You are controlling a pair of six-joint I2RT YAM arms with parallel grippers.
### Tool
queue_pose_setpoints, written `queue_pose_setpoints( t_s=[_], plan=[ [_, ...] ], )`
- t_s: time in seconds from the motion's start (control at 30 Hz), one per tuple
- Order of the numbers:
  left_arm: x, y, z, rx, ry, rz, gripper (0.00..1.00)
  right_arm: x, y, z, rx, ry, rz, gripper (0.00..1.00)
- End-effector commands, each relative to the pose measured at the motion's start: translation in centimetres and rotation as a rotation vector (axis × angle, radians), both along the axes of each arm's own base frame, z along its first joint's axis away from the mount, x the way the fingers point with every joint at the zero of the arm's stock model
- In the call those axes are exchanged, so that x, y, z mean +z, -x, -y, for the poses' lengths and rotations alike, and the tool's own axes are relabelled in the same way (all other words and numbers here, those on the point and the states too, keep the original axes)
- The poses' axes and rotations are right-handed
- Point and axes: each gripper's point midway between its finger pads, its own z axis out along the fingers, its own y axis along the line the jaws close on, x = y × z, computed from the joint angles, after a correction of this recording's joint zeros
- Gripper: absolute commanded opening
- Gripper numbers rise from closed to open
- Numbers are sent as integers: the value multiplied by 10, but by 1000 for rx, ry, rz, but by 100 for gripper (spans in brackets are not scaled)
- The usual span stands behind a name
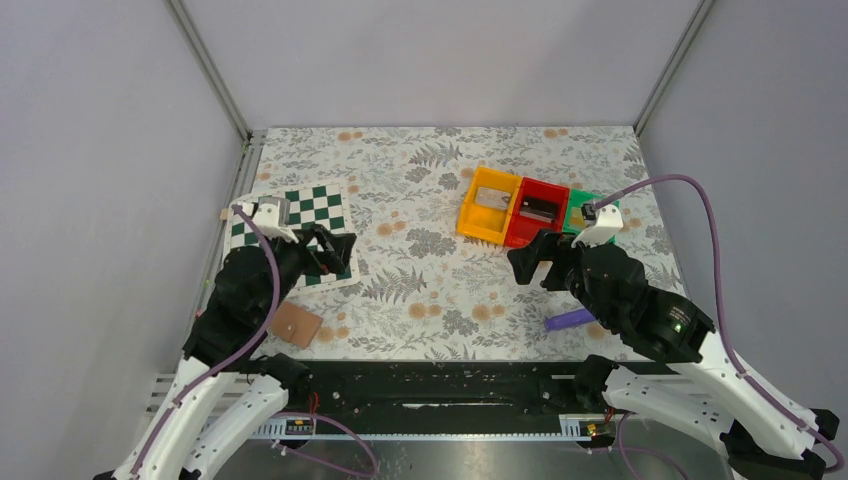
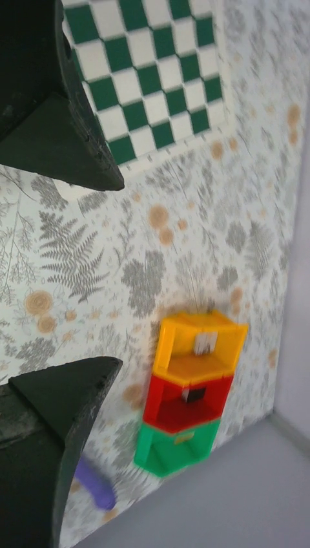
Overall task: Take the credit cards out of the card holder
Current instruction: Move the card holder to the center of the board.
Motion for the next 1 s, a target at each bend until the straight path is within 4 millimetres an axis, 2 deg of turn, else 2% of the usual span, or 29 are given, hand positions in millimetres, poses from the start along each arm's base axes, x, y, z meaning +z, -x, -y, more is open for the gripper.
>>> queue_pose_setpoints(
  t_s=[0.0,0.13,0.37,0.63,0.8,0.97],
  plan=[
    [-34,-24,-52,373,-43,-167,99,8,-3,-3,3,-24,32,99],
    [-79,-21,-92,630,-130,-387,97,8,2,-5,39,-38,44,99],
    [-151,-6,-119,857,-49,-630,82,4,13,-21,145,-110,58,99],
    [-231,14,-113,1002,72,-854,78,14,21,-5,150,-88,109,99],
    [-262,24,-112,1053,97,-918,77,16,27,3,157,-95,141,100],
    [-287,28,-102,1030,86,-1009,75,16,30,9,152,-95,144,100]
  ],
)
